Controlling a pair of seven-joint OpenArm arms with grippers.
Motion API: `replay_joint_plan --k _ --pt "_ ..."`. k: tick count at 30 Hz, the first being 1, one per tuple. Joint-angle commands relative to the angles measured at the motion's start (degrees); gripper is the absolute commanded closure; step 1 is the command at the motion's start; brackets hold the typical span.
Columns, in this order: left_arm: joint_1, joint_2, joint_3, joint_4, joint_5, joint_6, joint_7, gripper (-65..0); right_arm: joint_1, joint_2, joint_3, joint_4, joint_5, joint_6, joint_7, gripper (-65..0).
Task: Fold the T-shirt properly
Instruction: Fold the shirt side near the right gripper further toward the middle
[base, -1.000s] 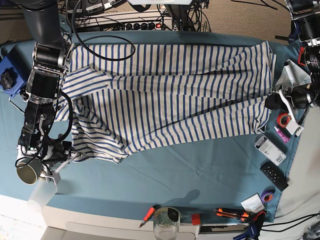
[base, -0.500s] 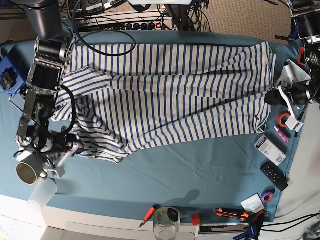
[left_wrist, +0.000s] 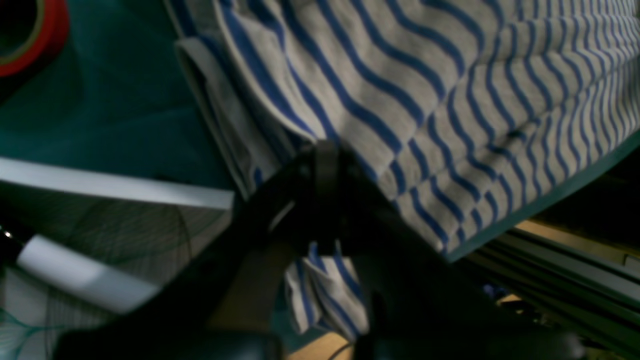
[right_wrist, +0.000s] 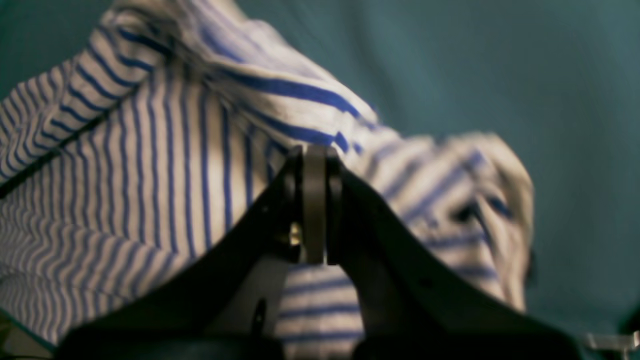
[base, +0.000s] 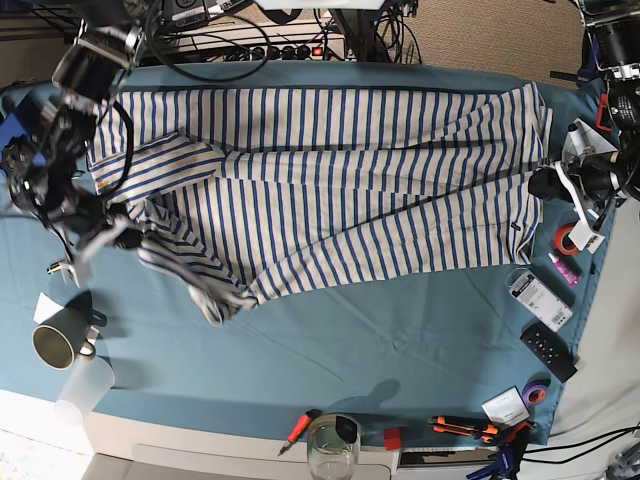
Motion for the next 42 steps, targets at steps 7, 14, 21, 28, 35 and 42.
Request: replay_joint_plan --k 7,14,21,28,35,42 --pt "-0.8 -1.3 -0.5 0.9 -0.6 -0.2 -0.2 0.0 -6.1 1.2 8.3 7.5 2.0 0.2 1.6 0.0" --pt "-0.6 -1.3 -0.5 1.0 -0.6 -0.2 0.1 0.0 -10.1 1.2 20.0 9.3 2.0 0.1 2.5 0.0" --pt "0.1 -1.4 -0.5 1.0 -0.5 0.0 0.1 0.0 -12.3 4.0 25.3 9.3 1.9 -0.1 3.0 0.0" --pt "0.0 -3.2 -0.5 1.0 -2.5 0.0 0.1 0.0 -12.6 9.0 24.7 9.3 4.3 0.7 2.8 0.0" --pt "0.0 -3.2 -0.5 1.0 -3.0 -0.4 -0.3 0.0 -12.1 9.6 16.1 9.3 6.3 6.5 3.1 -5.2" --pt "0.0 -3.2 -0.5 1.0 -3.0 -0.4 -0.2 0.0 -6.2 9.6 0.7 9.3 3.2 8.5 3.2 -11.5"
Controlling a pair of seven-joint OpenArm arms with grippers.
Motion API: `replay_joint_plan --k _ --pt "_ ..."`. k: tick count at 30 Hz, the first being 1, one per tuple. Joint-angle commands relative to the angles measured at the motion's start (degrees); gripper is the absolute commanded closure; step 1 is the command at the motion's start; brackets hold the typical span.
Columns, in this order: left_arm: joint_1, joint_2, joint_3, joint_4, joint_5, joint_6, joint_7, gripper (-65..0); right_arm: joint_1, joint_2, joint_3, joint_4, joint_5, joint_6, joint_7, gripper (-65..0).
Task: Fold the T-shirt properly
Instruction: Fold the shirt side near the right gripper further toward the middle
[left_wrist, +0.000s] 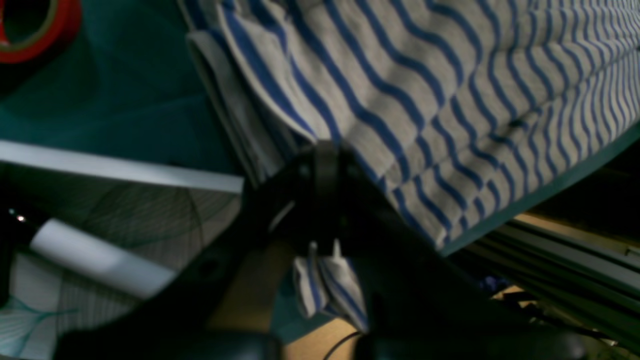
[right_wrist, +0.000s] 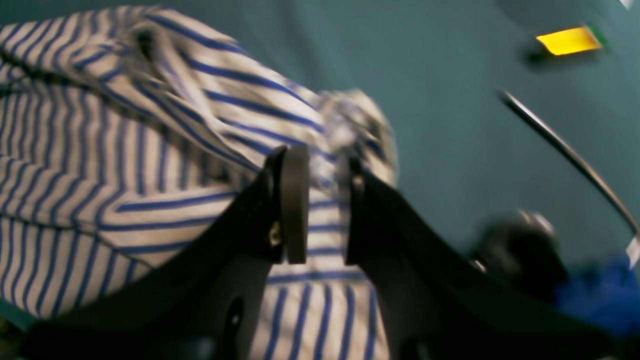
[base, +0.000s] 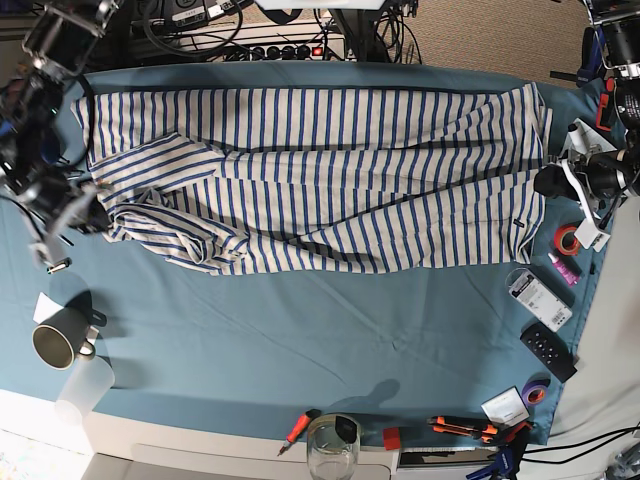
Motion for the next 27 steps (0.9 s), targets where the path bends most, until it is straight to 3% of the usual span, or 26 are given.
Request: replay_joint_plan --k 1,4,8,12,16,22,26,27 --pt "-0.8 -1.3 -0.5 1.0 -1.0 -0.2 -0.4 0.0 2.2 1.6 -1.5 0.9 -0.8 0.3 1.2 -11.5" --pt "-0.8 -1.3 -0.5 1.0 -1.1 -0.2 -0.4 0.0 4.9 1.6 -7.9 0.8 -5.0 0.3 1.3 -12.0" --pt "-0.8 -1.3 -0.5 1.0 -1.1 -0.2 -0.4 0.0 7.2 1.6 -15.9 -0.1 -8.5 0.2 2.4 -18.5" --pt "-0.8 -1.3 -0.5 1.0 -1.0 -0.2 -0.4 0.0 8.8 0.7 -21.1 -0.3 -11.9 -0.1 3.1 -18.6" --pt "-0.8 -1.3 -0.5 1.0 -1.0 -0.2 -0.4 0.0 9.9 -1.6 -22.8 -2.5 -15.5 -1.7 6.0 -18.6" --pt "-0.8 -1.2 -0.5 1.0 -1.1 -0.2 -0.4 0.0 12.2 -5.4 -23.3 -11.1 -16.8 -1.7 5.9 -18.6" --pt "-0.8 -1.3 -0.5 1.0 -1.1 -0.2 -0.4 0.0 13.6 -6.3 -23.3 -12.9 -17.5 -1.7 6.0 -18.3" --pt "-0.8 -1.2 -0.5 1.0 -1.1 -0.2 -0.5 0.0 13.8 -6.3 -23.3 -12.9 -17.5 -1.7 5.9 -15.0"
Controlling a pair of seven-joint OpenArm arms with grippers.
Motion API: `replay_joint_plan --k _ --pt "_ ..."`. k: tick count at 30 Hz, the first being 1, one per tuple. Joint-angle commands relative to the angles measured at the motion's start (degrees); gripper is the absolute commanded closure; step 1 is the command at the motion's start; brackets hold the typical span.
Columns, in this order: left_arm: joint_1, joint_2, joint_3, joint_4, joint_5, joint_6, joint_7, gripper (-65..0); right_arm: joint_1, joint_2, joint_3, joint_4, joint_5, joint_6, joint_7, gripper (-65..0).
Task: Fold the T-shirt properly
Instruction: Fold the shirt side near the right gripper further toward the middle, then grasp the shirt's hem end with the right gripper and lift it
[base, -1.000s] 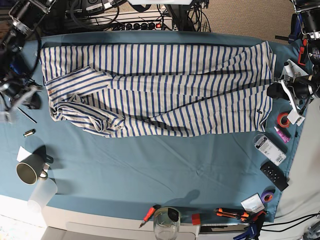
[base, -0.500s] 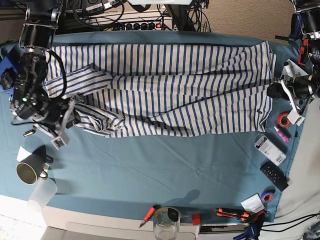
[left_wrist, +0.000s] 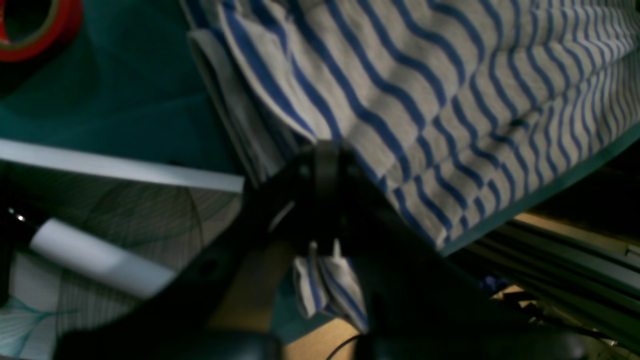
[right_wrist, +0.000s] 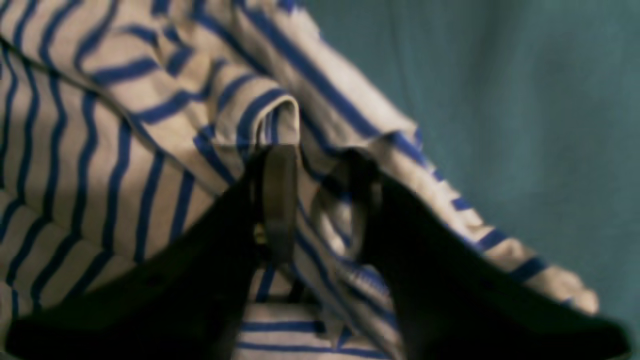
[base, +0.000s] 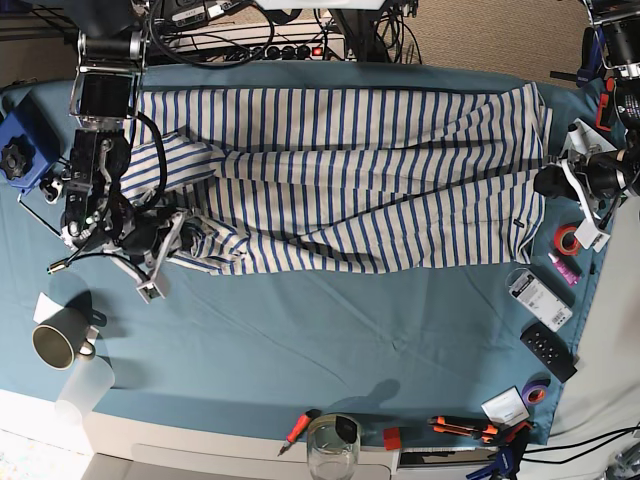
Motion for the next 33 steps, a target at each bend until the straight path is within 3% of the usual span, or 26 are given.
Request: replay_joint_plan --k 1,2,3,5,12,19,26,33 --pt "-0.8 -1.3 -0.5 1.0 -1.1 -0.2 -0.4 0.0 1.6 0.7 0.3 0.8 0.3 0.0 0.5 -9.0" --pt "-0.8 -1.3 -0.5 1.0 -1.0 -0.2 -0.4 0.0 1.8 0.7 0.3 0.9 0.3 -1.0 0.1 -2.0" --pt "-0.8 -1.2 -0.5 1.0 -1.1 -0.2 -0.4 0.0 2.1 0.7 0.3 0.9 0.3 -2.9 0.0 0.0" --pt "-0.8 -1.3 -0.5 1.0 -1.1 -0.2 -0.5 0.0 2.7 0.7 0.4 0.9 0.3 -5.4 0.0 0.0" --pt "-0.8 -1.3 -0.5 1.0 -1.0 -0.2 -0.4 0.0 4.9 0.8 2.3 1.5 0.7 -7.6 0.0 0.0" --pt "-0.8 -1.3 -0.5 1.0 -1.0 -0.2 -0.4 0.0 4.8 0.9 10.3 3.6 6.6 -7.6 -3.6 0.0" --pt "-0.8 -1.3 -0.5 1.0 -1.0 -0.2 -0.1 0.0 2.6 1.2 19.4 3.6 13.6 -5.4 -5.7 0.0" --pt "-0.8 -1.3 -0.5 1.0 -1.0 -0.2 -0.1 0.0 0.6 3.5 20.0 3.6 17.4 -5.4 -6.3 0.0"
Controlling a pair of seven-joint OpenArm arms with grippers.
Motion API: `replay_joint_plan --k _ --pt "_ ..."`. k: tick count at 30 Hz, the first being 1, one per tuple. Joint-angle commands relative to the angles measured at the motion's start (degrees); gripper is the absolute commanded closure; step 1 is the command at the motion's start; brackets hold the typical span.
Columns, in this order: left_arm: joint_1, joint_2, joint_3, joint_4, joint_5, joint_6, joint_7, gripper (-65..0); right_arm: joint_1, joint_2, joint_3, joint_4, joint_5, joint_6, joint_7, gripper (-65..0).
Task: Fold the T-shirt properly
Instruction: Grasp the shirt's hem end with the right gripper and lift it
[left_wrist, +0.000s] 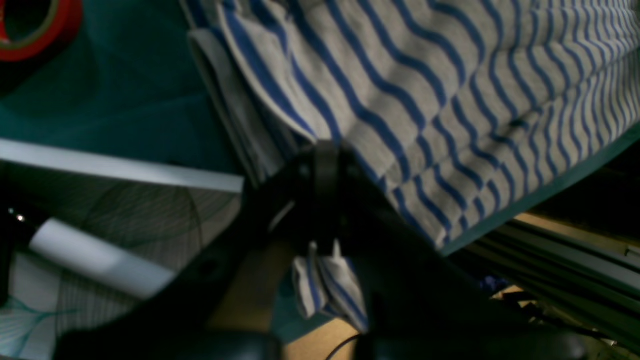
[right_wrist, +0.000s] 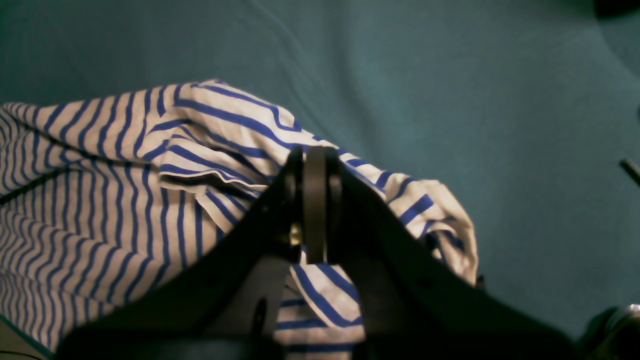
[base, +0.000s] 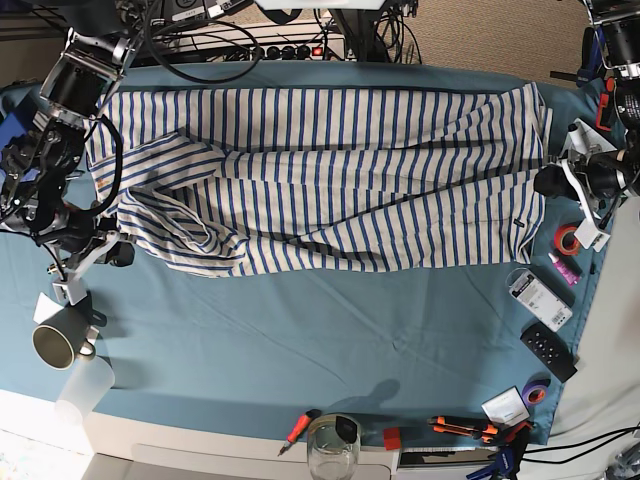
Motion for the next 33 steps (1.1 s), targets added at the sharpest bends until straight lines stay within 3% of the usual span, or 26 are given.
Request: replay_joint_plan --k 1,6,8,11,15,19,23,27,30,33 --pt "-0.8 -1.3 -0.5 1.0 -1.1 -0.2 -0.1 0.0 1.3 1.1 0.2 1.0 1.1 0.7 0.2 0.0" --pt "-0.8 -1.3 -0.5 1.0 -1.1 -0.2 -0.1 0.0 1.2 1.1 -0.4 1.0 0.8 5.4 -0.5 -1.4" --pt "-0.8 -1.3 -0.5 1.0 -1.1 -0.2 -0.1 0.0 1.2 1.1 -2.4 1.0 -0.9 7.5 -0.5 -10.4" --pt "-0.8 -1.3 -0.5 1.0 -1.1 -0.2 -0.1 0.0 1.2 1.1 -8.4 1.0 -4.4 7.6 -0.5 -19.8" --pt "-0.8 -1.3 -0.5 1.0 -1.1 -0.2 -0.1 0.0 1.2 1.1 -20.7 1.0 -13.6 7.5 -0.1 -21.7" --pt "-0.8 -1.3 -0.5 1.0 -1.1 -0.2 -0.1 0.0 1.2 1.1 -32.1 0.9 -28.8 2.3 3.3 -21.7" --pt "-0.8 -1.3 -0.5 1.0 -1.1 -0.2 -0.1 0.0 1.3 1.1 -38.7 0.9 -40.2 -2.8 5.0 -20.8" --pt "-0.8 -1.3 -0.5 1.0 -1.1 -0.2 -0.1 0.0 2.0 1.1 -40.7 1.9 -49.8 -10.7 3.9 0.0" --pt "-0.8 -1.3 -0.5 1.0 -1.1 -0.2 -0.2 0.0 2.4 1.4 -40.5 5.5 -55.2 -14.2 4.4 0.0" --pt "-0.8 -1.3 -0.5 1.0 -1.0 -0.2 -0.2 0.0 2.3 1.5 -39.7 8.8 -56.6 -16.1 5.1 0.0"
